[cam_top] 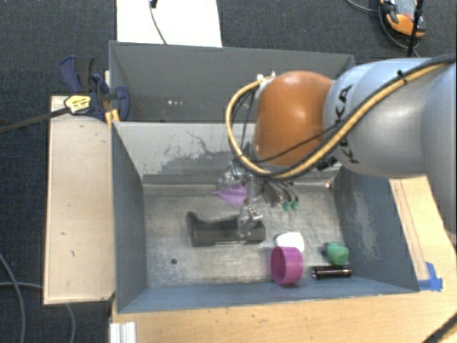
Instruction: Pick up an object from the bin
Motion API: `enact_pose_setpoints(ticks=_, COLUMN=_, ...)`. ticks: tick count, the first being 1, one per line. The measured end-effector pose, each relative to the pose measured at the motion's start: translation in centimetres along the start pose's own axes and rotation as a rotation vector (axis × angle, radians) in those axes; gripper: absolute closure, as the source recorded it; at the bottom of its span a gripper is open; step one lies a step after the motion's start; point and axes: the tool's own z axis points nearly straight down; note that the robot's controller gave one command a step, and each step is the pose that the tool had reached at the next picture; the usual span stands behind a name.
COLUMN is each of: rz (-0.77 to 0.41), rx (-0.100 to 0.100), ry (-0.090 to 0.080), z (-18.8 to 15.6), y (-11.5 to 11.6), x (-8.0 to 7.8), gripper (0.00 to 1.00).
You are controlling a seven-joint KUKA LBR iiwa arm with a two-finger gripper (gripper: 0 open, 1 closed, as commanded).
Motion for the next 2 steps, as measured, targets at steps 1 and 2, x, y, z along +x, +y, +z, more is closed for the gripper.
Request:
enact_pose_setpoints(ticks=1, rz=0.027, rx=0.001, ry=-0.003, z=0.2, y=0.1, x=0.3, gripper=0.0)
enact_pose_setpoints(ticks=2, rz=-0.022, rx=-0.001, ry=0.002, z=8.3, y=0.5, x=1.5, gripper=1.0)
